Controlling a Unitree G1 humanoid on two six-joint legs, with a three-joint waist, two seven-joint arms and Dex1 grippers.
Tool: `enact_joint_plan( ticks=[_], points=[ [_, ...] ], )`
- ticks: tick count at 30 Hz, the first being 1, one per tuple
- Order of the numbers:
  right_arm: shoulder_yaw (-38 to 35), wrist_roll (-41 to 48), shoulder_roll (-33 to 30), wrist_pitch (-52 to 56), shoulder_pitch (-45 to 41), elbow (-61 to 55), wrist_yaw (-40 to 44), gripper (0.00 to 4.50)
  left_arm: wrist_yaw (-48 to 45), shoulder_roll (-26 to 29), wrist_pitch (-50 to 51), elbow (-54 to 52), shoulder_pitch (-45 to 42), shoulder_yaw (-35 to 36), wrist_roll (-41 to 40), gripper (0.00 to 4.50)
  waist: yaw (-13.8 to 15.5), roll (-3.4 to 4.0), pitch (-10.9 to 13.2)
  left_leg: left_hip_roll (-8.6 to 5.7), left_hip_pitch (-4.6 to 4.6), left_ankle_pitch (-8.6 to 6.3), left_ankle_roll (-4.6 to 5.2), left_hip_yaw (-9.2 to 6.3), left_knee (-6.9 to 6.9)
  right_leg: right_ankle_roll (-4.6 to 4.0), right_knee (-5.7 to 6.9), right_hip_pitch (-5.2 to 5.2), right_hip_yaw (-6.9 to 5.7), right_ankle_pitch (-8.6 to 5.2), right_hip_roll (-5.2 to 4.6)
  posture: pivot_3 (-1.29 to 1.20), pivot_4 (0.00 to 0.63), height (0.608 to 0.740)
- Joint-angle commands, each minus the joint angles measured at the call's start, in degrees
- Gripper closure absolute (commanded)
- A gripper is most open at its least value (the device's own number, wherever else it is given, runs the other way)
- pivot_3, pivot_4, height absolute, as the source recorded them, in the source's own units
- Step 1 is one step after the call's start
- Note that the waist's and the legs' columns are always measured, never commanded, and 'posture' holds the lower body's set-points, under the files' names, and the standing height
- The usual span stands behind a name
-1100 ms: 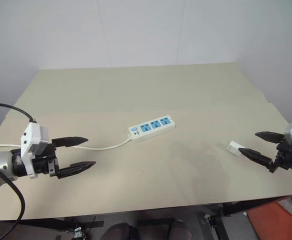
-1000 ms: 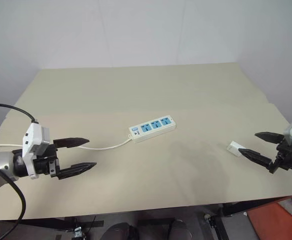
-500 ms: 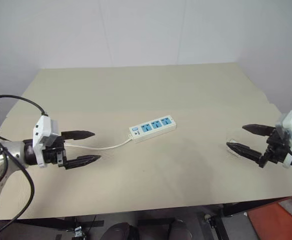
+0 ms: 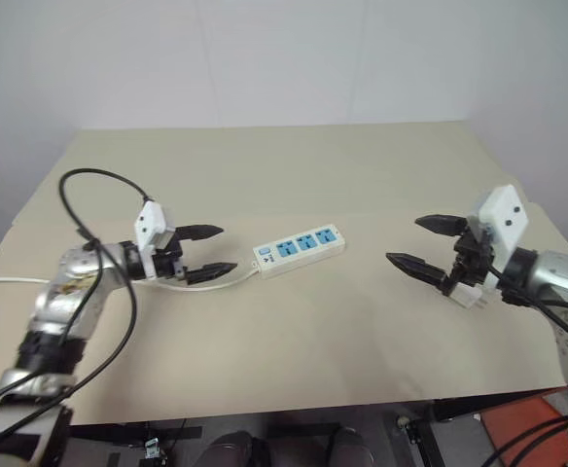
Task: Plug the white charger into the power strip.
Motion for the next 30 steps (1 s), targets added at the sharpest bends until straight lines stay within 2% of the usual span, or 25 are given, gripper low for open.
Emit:
enact_joint_plan(
  ticks=[1, 5, 12, 19, 30],
  points=[
    [-0.5, 0.1, 0.5, -0.8, -1.8, -0.9, -0.9, 0.00, -0.6, -3.6, -7.5, 12.4, -5.5, -1.3, 4.0, 0.02, 0.0, -0.05, 0.0, -0.01, -0.03, 0.00, 0.00, 0.01, 0.00, 0.01, -0.02, 0.00, -0.02, 0.00, 0.00, 0.00, 0.150, 0.740],
    [-1.2, 0.5, 0.8, -0.6, -0.8, -2.1, -1.6, 0.00, -1.0, -7.9, -13.2, 23.7, -10.2, -1.5, 6.6, 0.02, -0.1, -0.20, 0.1, 0.00, -0.13, -0.01, 0.01, -0.02, 0.02, 0.04, -0.05, -0.02, -0.10, 0.02, -0.01, 0.00, 0.150, 0.740],
    [-3.3, 1.7, 0.7, 0.0, 2.0, -4.4, -2.7, 0.00, 0.2, -13.3, -20.4, 34.9, -14.5, -1.2, 10.0, 0.02, -0.1, -0.36, 0.2, 0.06, -0.14, -0.03, 0.06, -0.19, 0.10, 0.04, -0.02, -0.03, -0.10, 0.05, -0.02, 0.00, 0.150, 0.740],
    [-4.4, 2.7, 0.8, 0.8, 4.3, -6.8, -3.4, 0.00, 1.3, -16.1, -24.6, 41.0, -15.6, -0.9, 12.4, 0.02, -0.1, -0.37, 0.2, 0.14, -0.19, -0.12, 0.21, -0.24, 0.20, 0.04, -0.01, -0.05, -0.10, 0.06, -0.02, 0.00, 0.150, 0.740],
    [-7.0, 5.1, -0.3, 3.0, 5.5, -9.2, -4.1, 0.00, 4.6, -18.1, -29.3, 45.2, -15.2, 1.2, 13.7, 0.02, 0.1, -0.37, 0.2, 0.15, -0.26, -0.26, 0.45, -0.27, 0.41, 0.17, -0.02, -0.01, -0.10, 0.15, -0.15, 0.00, 0.150, 0.740]
  ],
)
